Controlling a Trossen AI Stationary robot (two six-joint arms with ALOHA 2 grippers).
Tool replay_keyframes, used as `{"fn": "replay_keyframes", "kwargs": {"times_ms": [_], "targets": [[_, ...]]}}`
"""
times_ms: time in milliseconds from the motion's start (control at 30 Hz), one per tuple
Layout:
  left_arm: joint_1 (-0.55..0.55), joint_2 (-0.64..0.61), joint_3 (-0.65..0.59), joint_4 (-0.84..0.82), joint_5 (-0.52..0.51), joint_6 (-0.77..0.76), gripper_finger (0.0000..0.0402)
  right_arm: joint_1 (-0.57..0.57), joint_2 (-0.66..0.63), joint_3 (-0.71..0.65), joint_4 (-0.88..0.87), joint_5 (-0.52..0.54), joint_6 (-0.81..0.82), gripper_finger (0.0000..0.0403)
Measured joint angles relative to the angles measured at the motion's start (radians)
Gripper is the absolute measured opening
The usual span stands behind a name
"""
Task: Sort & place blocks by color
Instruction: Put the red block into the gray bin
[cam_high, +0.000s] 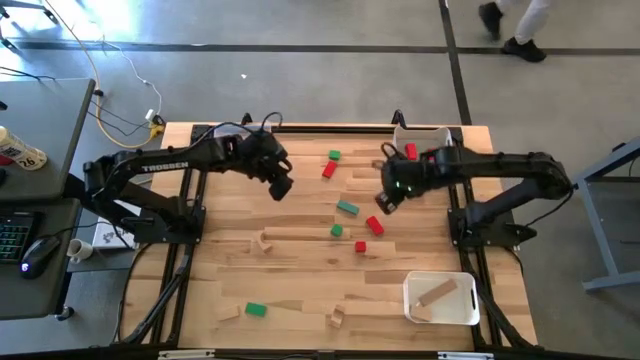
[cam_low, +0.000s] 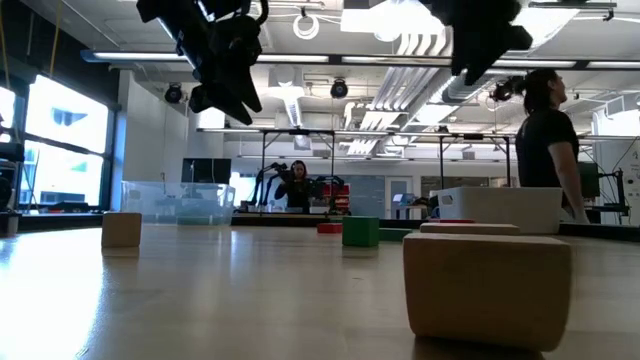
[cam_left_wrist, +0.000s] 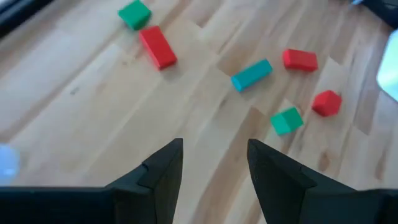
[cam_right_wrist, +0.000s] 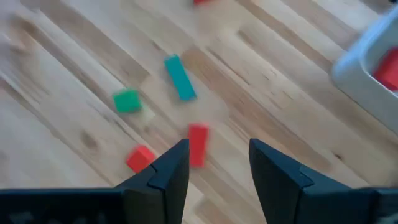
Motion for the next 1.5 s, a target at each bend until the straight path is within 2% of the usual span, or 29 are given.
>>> {"fn": "replay_keyframes", "kwargs": {"times_ms": [100, 300, 633, 933, 1067, 1233, 1500], "targets": [[0.031, 0.0, 0.0, -0.017, -0.031, 0.023, 0.0168, -0.05, 0.0, 0.0, 0.058, -0.024, -0.018, 0.0151], [0.093, 0.0, 0.0, -0.043, -0.117, 0.059, 0.0168, -0.112, 0.0, 0.0, 0.099, 0.007, -0.031, 0.0151], [0.197, 0.0, 0.0, -0.039, -0.161, 0.068, 0.0168, -0.208, 0.0, 0.0, 0.153, 0.001, -0.234, 0.0152], [0.27, 0.0, 0.0, -0.036, -0.158, 0.068, 0.0168, -0.269, 0.003, 0.0, 0.198, -0.002, -0.283, 0.0196], [0.291, 0.0, 0.0, -0.036, -0.142, 0.068, 0.0168, -0.273, 0.033, 0.0, 0.185, -0.003, -0.221, 0.0203], [0.306, 0.0, 0.0, -0.036, -0.135, 0.098, 0.0168, -0.242, 0.096, -0.001, 0.154, -0.06, -0.185, 0.0204], [0.307, 0.001, 0.0, -0.037, -0.118, 0.178, 0.0168, -0.197, 0.22, -0.001, 0.112, -0.12, -0.182, 0.0204]]}}
